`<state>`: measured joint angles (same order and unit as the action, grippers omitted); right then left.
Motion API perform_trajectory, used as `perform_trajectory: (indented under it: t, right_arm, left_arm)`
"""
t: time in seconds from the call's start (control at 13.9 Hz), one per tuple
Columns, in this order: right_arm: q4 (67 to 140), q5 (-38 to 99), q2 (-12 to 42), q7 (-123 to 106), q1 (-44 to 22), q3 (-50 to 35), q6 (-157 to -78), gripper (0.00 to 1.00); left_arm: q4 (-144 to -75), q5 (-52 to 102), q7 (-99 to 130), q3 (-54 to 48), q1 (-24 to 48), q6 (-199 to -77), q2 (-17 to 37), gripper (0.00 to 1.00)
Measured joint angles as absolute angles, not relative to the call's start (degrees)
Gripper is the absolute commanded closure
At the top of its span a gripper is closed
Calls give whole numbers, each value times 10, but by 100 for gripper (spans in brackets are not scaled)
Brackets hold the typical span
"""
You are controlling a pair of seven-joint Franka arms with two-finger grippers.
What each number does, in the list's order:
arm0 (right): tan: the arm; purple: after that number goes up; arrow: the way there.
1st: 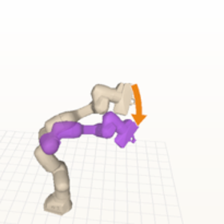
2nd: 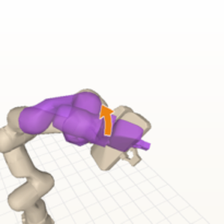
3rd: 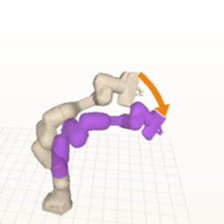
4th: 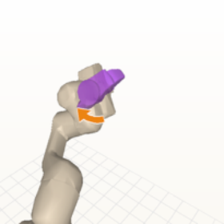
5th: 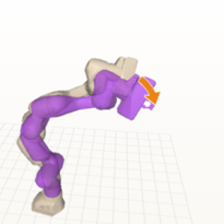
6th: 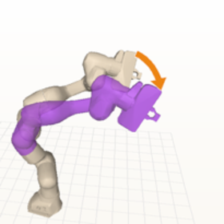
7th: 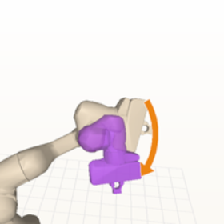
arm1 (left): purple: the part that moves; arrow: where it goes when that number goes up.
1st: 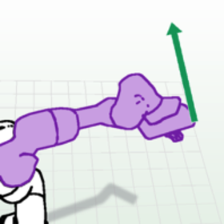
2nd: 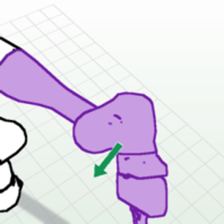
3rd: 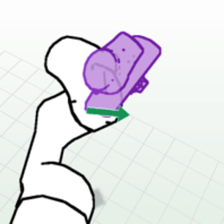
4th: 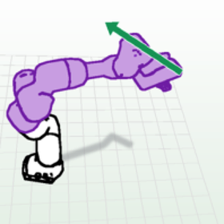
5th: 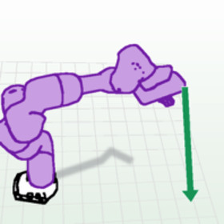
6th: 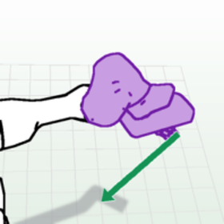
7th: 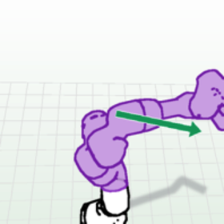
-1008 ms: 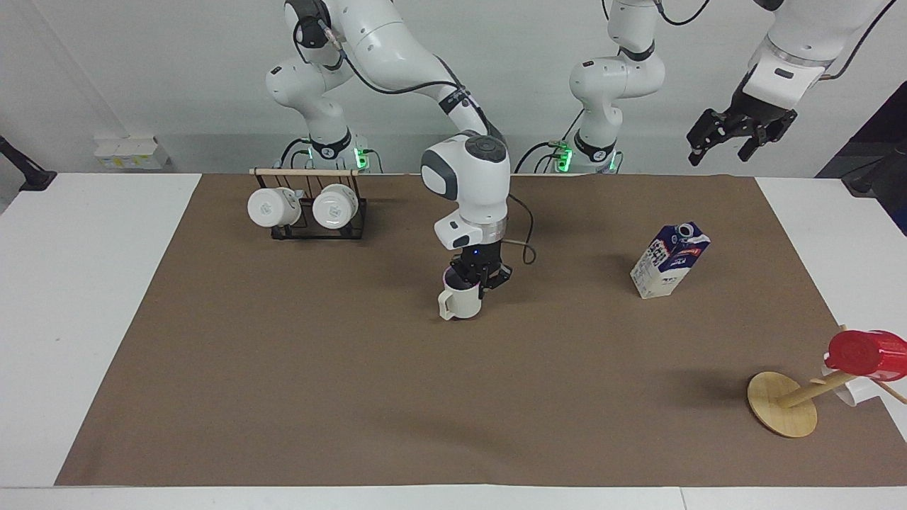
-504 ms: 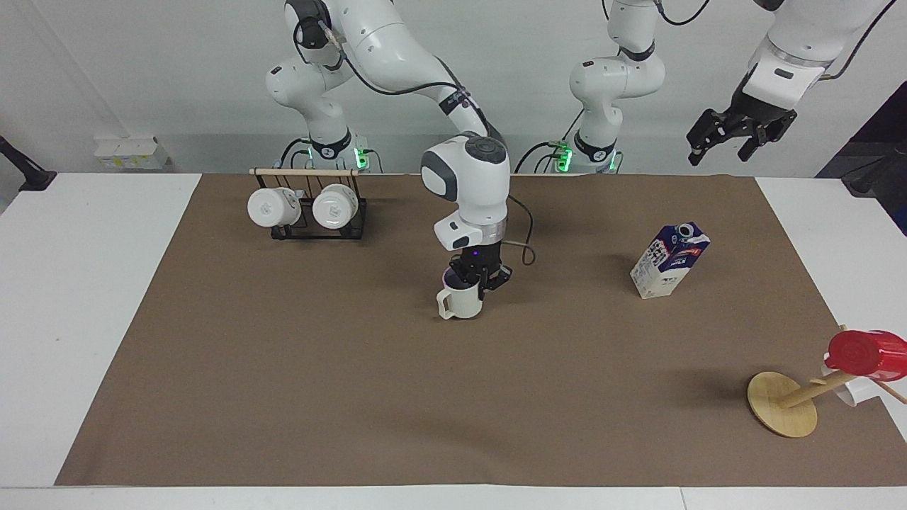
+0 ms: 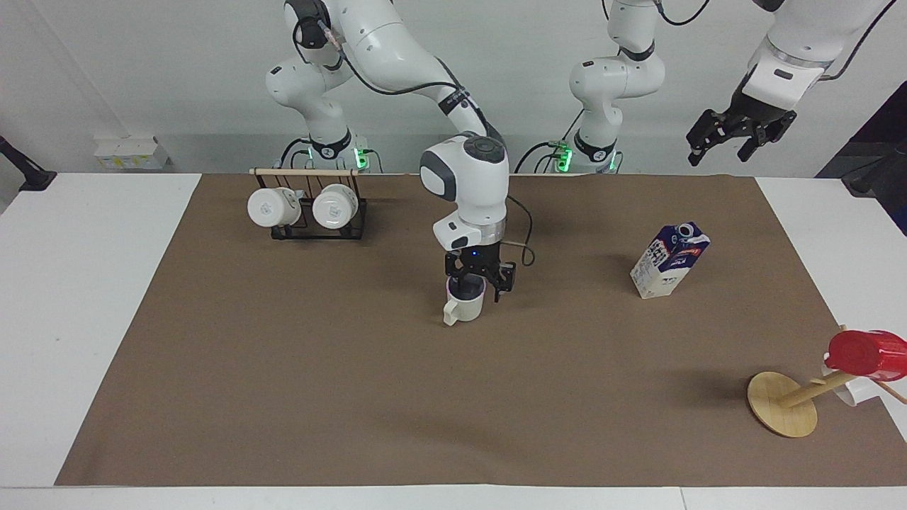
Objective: Place cup and milk on table
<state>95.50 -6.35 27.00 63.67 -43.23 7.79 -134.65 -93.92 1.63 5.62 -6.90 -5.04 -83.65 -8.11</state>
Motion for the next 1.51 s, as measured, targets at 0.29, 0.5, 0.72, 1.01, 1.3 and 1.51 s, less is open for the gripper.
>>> perform_trajectory:
  t: [0.29,0.5,0.72,1.01,1.3,1.51]
  right_arm:
    - [932,-63,248,636,-430,82,-1317,0]
    - [921,-56,197,601,-413,83,-1249,0]
    - [920,-32,136,514,-376,84,-1175,0]
    - [920,-29,96,413,-337,84,-1103,0]
    - [921,-25,66,317,-287,85,-1055,0]
    - [921,-12,41,256,-243,86,-1028,0]
  left_arm:
    - [-959,16,56,-69,-50,-846,-81,0]
    - [-1006,16,56,-69,-53,-894,-84,0]
    - [-1080,16,55,-69,-55,-973,-86,0]
    - [-1159,16,43,-66,-58,-1060,-90,0]
    - [-1238,16,38,-66,-61,-1155,-91,0]
    - [-1264,16,36,-66,-63,-1184,-91,25]
